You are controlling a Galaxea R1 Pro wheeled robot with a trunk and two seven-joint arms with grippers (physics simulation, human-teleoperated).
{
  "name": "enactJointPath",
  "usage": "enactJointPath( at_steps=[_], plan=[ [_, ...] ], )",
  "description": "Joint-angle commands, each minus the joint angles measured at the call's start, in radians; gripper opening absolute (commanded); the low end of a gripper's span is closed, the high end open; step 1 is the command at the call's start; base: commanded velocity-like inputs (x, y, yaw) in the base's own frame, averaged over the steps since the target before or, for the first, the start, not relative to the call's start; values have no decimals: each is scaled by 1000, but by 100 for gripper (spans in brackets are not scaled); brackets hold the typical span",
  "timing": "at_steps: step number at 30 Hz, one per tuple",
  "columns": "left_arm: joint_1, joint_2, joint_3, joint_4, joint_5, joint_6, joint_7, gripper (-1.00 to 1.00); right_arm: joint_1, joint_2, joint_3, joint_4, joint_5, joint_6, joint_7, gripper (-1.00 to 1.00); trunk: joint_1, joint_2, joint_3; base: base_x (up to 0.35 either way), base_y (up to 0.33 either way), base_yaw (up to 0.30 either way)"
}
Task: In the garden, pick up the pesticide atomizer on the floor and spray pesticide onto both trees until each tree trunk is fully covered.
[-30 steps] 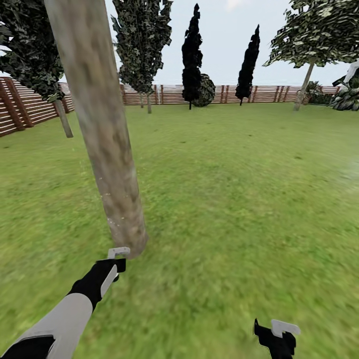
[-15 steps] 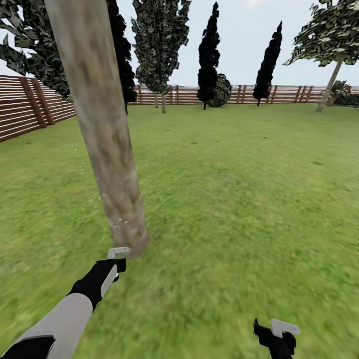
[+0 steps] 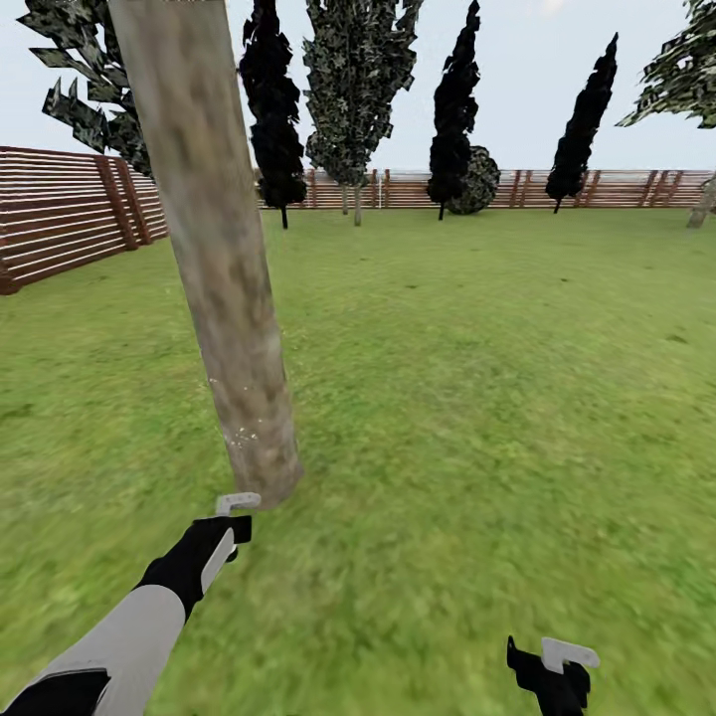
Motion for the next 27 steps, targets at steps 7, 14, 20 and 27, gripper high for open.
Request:
enactJointPath(
  at_steps=[7, 14, 20, 27],
  plan=[
    [-1, 1, 1, 0, 0, -1, -1, -100, 0, 0, 0, 0, 0, 0, 0, 100, 0, 0, 0, 50, -232, 239],
    [-27, -65, -69, -81, -17, 93, -6, -100, 0, -3, 0, -1, 0, 0, 0, 100, 0, 0, 0, 5, -5, 11],
    [-34, -75, -126, -229, -24, 214, -3, -100, 0, -3, 0, -2, 0, 0, 0, 100, 0, 0, 0, -79, 3, 0],
    [-94, 27, -123, -288, -18, 328, -4, -100, 0, -3, 0, -2, 0, 0, 0, 100, 0, 0, 0, -1, 0, 0]
  ],
)
